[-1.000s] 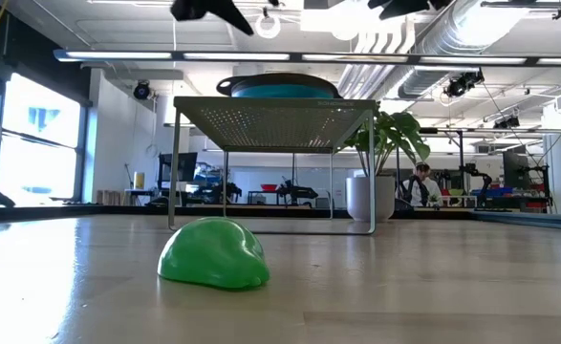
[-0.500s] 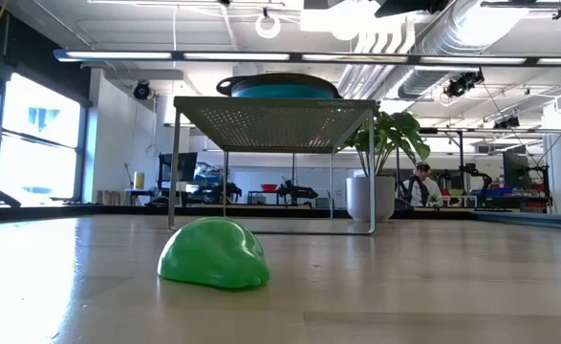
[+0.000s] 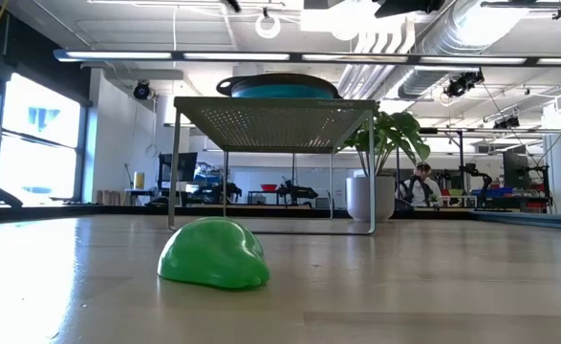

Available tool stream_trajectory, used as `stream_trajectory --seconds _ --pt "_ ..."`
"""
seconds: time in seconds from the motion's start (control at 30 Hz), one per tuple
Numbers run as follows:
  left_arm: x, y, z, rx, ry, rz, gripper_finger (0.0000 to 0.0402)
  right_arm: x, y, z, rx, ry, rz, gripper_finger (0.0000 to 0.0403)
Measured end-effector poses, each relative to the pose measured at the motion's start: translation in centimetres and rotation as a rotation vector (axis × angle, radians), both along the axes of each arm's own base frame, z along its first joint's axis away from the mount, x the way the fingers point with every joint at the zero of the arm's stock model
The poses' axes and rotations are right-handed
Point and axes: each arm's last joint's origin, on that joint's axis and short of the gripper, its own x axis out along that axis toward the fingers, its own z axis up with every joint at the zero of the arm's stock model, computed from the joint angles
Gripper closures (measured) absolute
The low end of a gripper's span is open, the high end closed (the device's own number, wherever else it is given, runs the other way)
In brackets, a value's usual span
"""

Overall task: Pick & Place Fruit
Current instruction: Put the green pear in the blue bowl on the shelf

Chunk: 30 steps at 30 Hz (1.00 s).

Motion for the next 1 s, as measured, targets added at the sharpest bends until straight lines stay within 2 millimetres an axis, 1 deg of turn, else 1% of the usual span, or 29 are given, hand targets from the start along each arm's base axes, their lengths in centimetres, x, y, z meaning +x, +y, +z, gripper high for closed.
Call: stream_trajectory --seconds 0.17,0.37,0.57,0.9,1.0 --pt "0.5 -1.0 -2.0 -0.08 0.064 0.048 0.0172 -0.1 0.0 -0.2 0.007 0.026 0.011 0.0152" --pt "1.1 -1.6 -4.3 -0.097 0.164 0.011 0.0171 0.0 0.0 -0.4 0.007 0.036 0.011 0.0152" --pt "1.4 -2.0 -5.5 -0.081 0.229 -0.079 0.0171 -0.1 0.0 -0.4 0.009 0.047 0.01 0.0152" --pt "0.5 -1.7 -6.3 -0.2 0.378 0.073 0.0171 -0.1 0.0 -0.4 0.01 0.045 0.009 0.0152" --pt "0.9 -2.1 -7.2 -0.227 0.404 0.074 0.0171 -0.1 0.0 -0.4 0.009 0.045 0.01 0.0152"
